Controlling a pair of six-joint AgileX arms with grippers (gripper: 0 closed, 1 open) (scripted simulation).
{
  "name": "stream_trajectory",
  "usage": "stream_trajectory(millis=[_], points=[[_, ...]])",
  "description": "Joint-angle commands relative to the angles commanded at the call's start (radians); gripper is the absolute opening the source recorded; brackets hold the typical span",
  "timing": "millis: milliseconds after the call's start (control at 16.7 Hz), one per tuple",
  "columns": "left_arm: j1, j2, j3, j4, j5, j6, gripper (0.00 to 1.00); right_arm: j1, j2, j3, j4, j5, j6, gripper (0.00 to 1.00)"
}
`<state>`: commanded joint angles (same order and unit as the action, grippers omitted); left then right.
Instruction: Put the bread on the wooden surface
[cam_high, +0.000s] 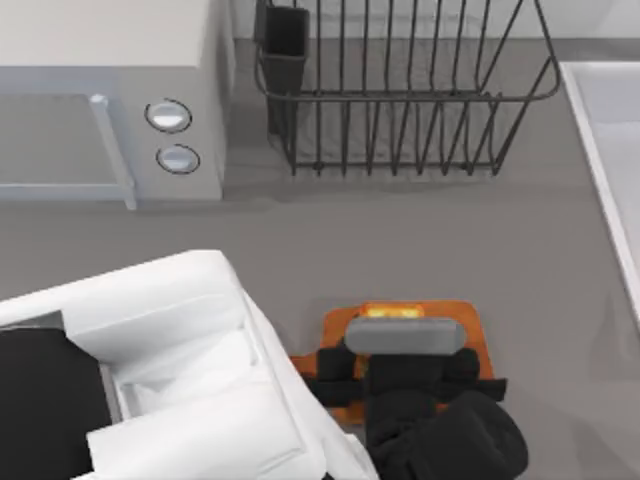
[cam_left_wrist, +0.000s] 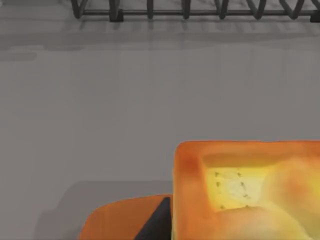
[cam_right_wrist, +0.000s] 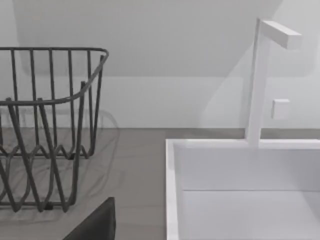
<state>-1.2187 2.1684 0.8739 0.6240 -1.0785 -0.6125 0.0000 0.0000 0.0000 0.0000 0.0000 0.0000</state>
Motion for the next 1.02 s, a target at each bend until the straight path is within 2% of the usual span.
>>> stream_trajectory(millis=[660,1020], points=[[0.0,0.0,0.0,0.0,0.0,0.0,0.98,0.0,0.0,0.0,0.0,0.0,0.0,1.0],[0.0,0.0,0.0,0.0,0.0,0.0,1.0,0.0,0.0,0.0,0.0,0.0,0.0,1.0]])
